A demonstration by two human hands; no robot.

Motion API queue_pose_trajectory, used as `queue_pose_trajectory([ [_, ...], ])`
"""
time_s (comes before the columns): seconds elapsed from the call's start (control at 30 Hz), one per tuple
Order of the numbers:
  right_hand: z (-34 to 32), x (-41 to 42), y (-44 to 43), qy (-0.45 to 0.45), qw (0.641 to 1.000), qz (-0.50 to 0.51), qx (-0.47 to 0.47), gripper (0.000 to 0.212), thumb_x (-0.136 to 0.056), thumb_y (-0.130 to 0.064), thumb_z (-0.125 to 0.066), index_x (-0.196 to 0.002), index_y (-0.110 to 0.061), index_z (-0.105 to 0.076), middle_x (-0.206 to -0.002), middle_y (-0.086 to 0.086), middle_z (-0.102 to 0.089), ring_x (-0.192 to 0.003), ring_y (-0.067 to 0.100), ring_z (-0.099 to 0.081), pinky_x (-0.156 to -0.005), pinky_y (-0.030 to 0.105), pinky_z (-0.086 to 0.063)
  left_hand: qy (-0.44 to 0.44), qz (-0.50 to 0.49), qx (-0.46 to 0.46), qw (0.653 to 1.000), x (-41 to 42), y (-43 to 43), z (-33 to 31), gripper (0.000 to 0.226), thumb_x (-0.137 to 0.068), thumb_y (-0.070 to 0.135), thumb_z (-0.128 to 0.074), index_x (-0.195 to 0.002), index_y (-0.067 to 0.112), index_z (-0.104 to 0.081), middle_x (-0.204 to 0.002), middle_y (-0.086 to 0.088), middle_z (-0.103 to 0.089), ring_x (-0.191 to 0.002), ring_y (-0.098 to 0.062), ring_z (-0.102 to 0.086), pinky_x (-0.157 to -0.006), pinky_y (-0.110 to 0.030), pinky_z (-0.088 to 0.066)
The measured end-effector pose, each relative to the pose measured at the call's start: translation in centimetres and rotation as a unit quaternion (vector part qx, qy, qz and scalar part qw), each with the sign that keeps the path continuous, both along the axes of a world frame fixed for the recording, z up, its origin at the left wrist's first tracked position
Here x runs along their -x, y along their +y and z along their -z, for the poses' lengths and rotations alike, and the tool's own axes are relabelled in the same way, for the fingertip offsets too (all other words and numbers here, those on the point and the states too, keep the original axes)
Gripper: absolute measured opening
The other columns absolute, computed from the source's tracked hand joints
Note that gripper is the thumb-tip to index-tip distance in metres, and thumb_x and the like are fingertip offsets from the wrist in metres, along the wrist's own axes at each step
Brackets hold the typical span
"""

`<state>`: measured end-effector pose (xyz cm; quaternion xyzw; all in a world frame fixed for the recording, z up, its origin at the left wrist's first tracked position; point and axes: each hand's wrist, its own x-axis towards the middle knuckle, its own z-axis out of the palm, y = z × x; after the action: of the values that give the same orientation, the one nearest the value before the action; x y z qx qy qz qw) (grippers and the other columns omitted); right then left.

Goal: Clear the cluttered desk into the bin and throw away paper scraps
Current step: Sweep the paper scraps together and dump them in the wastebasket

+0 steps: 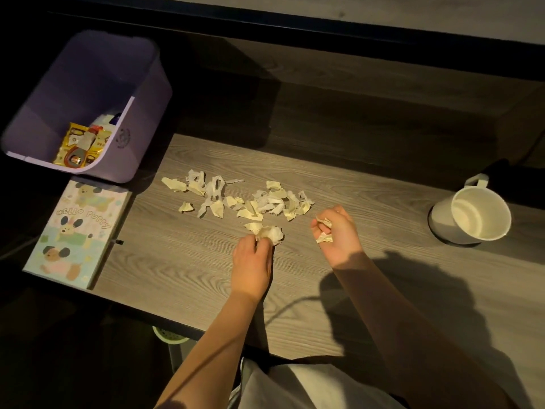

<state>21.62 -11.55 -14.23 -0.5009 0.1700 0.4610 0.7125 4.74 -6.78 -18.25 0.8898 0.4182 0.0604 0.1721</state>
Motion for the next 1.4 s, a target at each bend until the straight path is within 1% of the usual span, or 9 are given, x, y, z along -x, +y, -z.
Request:
queue_pose_trajectory([
  [0.1,-0.4,-0.1,0.2,0.018,1.0,-0.018,0.003,0.032,-0.084,0.014,-0.041,-0.066,-0.012,-0.038,-0.057,0.001,-0.045,-0.047,0.009,-0.043,-0.045,0.016,-0.04,0.014,0.019,-0.006,1.0,-0.1,0.3,-0.1,0.01,-0.079,0.008,-0.064,-0.074,0.008,-0.055,-0.06,-0.005,-0.053,-0.044,-0.019,-0.049,-0.04,-0.026,-0.031],
  [0.23,-0.6,-0.5,0.9,0.002,0.999,-0.048,0.023,0.027,-0.088,0.011,-0.042,-0.074,-0.013,-0.042,-0.074,0.005,-0.048,-0.053,0.008,-0.039,-0.037,0.013,-0.033,-0.014,0.017,-0.016,1.0,-0.4,1.3,-0.3,0.039,-0.091,0.033,-0.038,-0.068,0.01,-0.059,-0.053,-0.002,-0.054,-0.038,-0.018,-0.049,-0.034,-0.026,-0.035],
  [0.47,-1.4,0.4,1.9,-0.106,0.98,-0.153,0.071,0.008,-0.096,-0.011,-0.047,-0.094,-0.015,-0.054,-0.063,0.001,-0.05,-0.039,0.007,-0.034,-0.036,0.019,-0.024,-0.103,-0.108,0.153,0.977,0.4,2.7,-2.3,0.037,-0.093,0.025,-0.052,-0.059,0.011,-0.046,-0.048,0.002,-0.04,-0.048,-0.022,-0.04,-0.051,-0.032,-0.033],
  [0.6,-1.4,2.7,2.4,-0.183,0.953,-0.214,0.109,0.01,-0.095,-0.023,-0.052,-0.098,-0.017,-0.059,-0.053,-0.003,-0.041,-0.037,0.007,-0.028,-0.036,0.021,-0.022,-0.153,-0.168,0.22,0.949,2.0,3.5,-2.6,0.036,-0.091,0.028,-0.056,-0.064,0.005,-0.051,-0.061,-0.019,-0.061,-0.057,-0.034,-0.056,-0.056,-0.04,-0.045],
  [0.67,-1.5,3.8,2.8,-0.203,0.945,-0.227,0.122,0.008,-0.093,-0.023,-0.054,-0.092,-0.019,-0.061,-0.051,-0.003,-0.036,-0.038,0.007,-0.026,-0.037,0.022,-0.021,-0.171,-0.168,0.23,0.943,2.8,3.6,-3.1,0.035,-0.092,0.026,-0.055,-0.063,0.006,-0.052,-0.06,-0.017,-0.061,-0.057,-0.029,-0.057,-0.058,-0.038,-0.046],
  [0.77,-2.0,5.5,3.3,-0.242,0.927,-0.25,0.141,0.009,-0.09,-0.027,-0.056,-0.084,-0.023,-0.061,-0.05,-0.004,-0.036,-0.043,0.01,-0.028,-0.044,0.027,-0.022,-0.174,-0.152,0.211,0.95,4.0,3.8,-4.2,0.041,-0.092,0.02,-0.055,-0.054,0.021,-0.04,-0.048,0.001,-0.044,-0.047,-0.011,-0.04,-0.049,-0.019,-0.032],
  [0.9,-2.8,8.4,4.2,-0.316,0.889,-0.303,0.139,0.016,-0.091,-0.035,-0.055,-0.078,-0.027,-0.058,-0.063,-0.007,-0.049,-0.057,0.01,-0.042,-0.055,0.026,-0.032,-0.198,-0.163,0.189,0.948,6.6,4.3,-5.3,0.046,-0.093,0.021,-0.054,-0.053,0.02,-0.032,-0.048,0.004,-0.031,-0.047,-0.009,-0.029,-0.049,-0.025,-0.02],
  [1.1,-4.2,15.1,6.1,-0.37,0.84,-0.386,0.085,0.032,-0.095,-0.04,-0.048,-0.07,-0.02,-0.049,-0.059,-0.005,-0.041,-0.053,0.009,-0.037,-0.056,0.026,-0.032,-0.251,-0.243,0.149,0.925,12.8,4.3,-7.5,0.049,-0.094,0.017,-0.052,-0.05,0.023,-0.032,-0.047,0.006,-0.031,-0.047,-0.005,-0.031,-0.048,-0.015,-0.029],
  [1.4,-3.6,28.5,8.4,-0.356,0.761,-0.542,0.002,0.035,-0.096,-0.03,-0.049,-0.076,-0.004,-0.059,-0.053,-0.002,-0.038,-0.051,0.009,-0.037,-0.057,0.025,-0.033,-0.259,-0.439,0.104,0.854,27.4,2.4,-6.8,0.042,-0.093,0.019,-0.052,-0.054,0.008,-0.04,-0.052,0.0,-0.036,-0.05,-0.01,-0.033,-0.05,-0.014,-0.031],
])
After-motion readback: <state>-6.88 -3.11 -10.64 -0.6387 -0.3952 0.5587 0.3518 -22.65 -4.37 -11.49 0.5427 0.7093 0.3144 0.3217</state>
